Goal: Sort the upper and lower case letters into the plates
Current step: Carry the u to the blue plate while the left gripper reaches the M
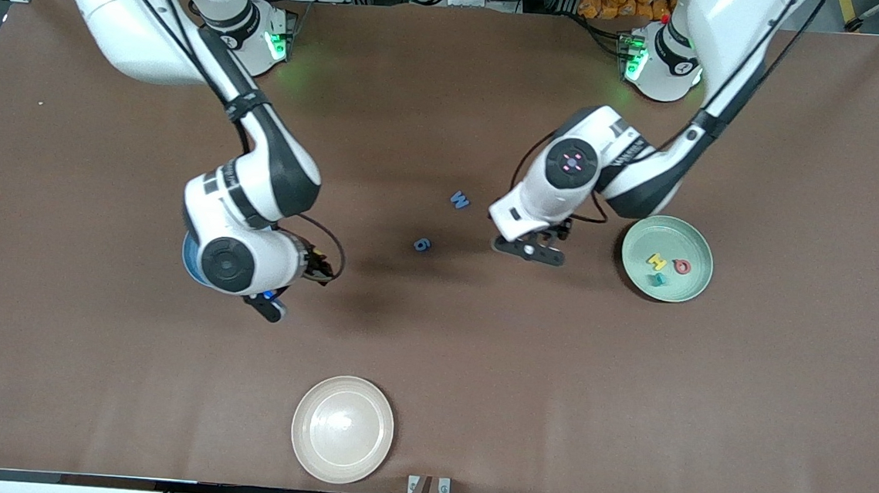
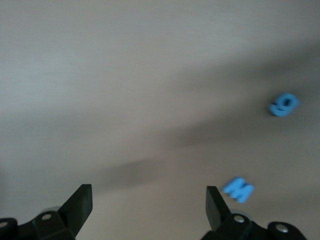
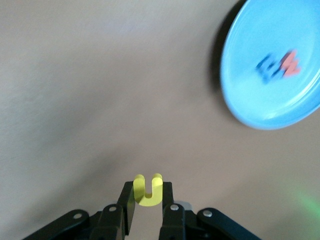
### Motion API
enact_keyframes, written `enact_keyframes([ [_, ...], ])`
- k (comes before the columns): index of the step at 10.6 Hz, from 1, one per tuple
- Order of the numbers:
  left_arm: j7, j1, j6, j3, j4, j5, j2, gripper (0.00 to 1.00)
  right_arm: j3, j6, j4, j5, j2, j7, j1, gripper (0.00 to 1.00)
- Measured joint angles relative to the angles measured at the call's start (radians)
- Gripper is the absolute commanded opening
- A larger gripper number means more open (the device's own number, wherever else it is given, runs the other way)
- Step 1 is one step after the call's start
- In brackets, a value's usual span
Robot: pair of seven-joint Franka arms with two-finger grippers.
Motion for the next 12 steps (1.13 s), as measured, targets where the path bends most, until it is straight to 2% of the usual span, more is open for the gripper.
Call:
enact_keyframes([
  [3, -0.009, -0.107, 0.105, 0.005, -0.009, 0.037, 0.057, 1.00, -0.001, 0.000, -0.113, 0.000, -0.065, -0.230, -0.124, 0.00],
  [6, -0.028, -0.137, 0.151, 0.007, -0.010, 0.094, 0.106, 0.99, -0.001, 0.005, -0.201, -0.002, -0.105, -0.370, -0.198, 0.00],
  [9, -0.059, -0.162, 0.215, 0.007, -0.012, 0.284, 0.164, 0.97, -0.001, 0.069, -0.299, -0.002, -0.148, -0.474, -0.252, 0.00],
  [11, -0.117, -0.192, 0.236, 0.007, -0.013, 0.357, 0.200, 0.92, -0.001, 0.117, -0.350, -0.003, -0.161, -0.525, -0.275, 0.00],
  [12, -0.154, -0.219, 0.240, 0.007, -0.013, 0.378, 0.209, 0.89, -0.001, 0.159, -0.378, -0.003, -0.164, -0.538, -0.285, 0.04],
])
